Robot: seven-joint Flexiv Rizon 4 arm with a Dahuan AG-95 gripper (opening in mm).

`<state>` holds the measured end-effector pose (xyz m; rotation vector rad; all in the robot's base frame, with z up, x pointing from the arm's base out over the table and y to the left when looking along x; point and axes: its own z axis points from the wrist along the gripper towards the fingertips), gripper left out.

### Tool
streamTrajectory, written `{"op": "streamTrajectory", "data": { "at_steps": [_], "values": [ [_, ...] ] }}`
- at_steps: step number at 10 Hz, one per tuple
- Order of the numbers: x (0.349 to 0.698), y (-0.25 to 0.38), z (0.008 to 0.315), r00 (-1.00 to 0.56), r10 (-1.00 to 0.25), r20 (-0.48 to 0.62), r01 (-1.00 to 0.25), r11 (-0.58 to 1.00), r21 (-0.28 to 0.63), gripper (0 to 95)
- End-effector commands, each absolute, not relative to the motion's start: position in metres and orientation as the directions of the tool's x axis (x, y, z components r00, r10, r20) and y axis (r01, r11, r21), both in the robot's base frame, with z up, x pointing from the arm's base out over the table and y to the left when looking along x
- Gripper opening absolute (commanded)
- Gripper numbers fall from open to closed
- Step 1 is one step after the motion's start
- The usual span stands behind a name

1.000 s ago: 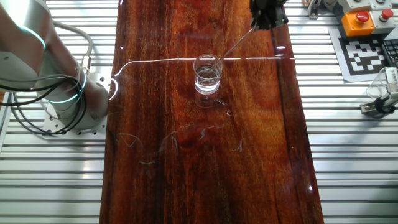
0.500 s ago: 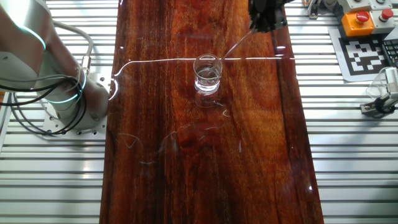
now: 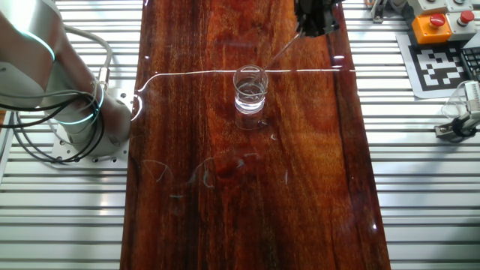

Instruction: Stir the beaker with a glass rod

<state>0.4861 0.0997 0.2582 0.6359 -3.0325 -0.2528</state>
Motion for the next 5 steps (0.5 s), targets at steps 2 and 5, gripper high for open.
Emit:
{"op": "streamTrajectory", "data": {
  "at_steps": [2,5],
  "values": [
    [0.4839,0.0946,0.2574,-0.898,-0.439,-0.001,-0.435,0.889,0.144,0.0],
    [0.4787,0.0901,0.26,-0.906,-0.424,0.005,-0.418,0.895,0.156,0.0]
  ]
}}
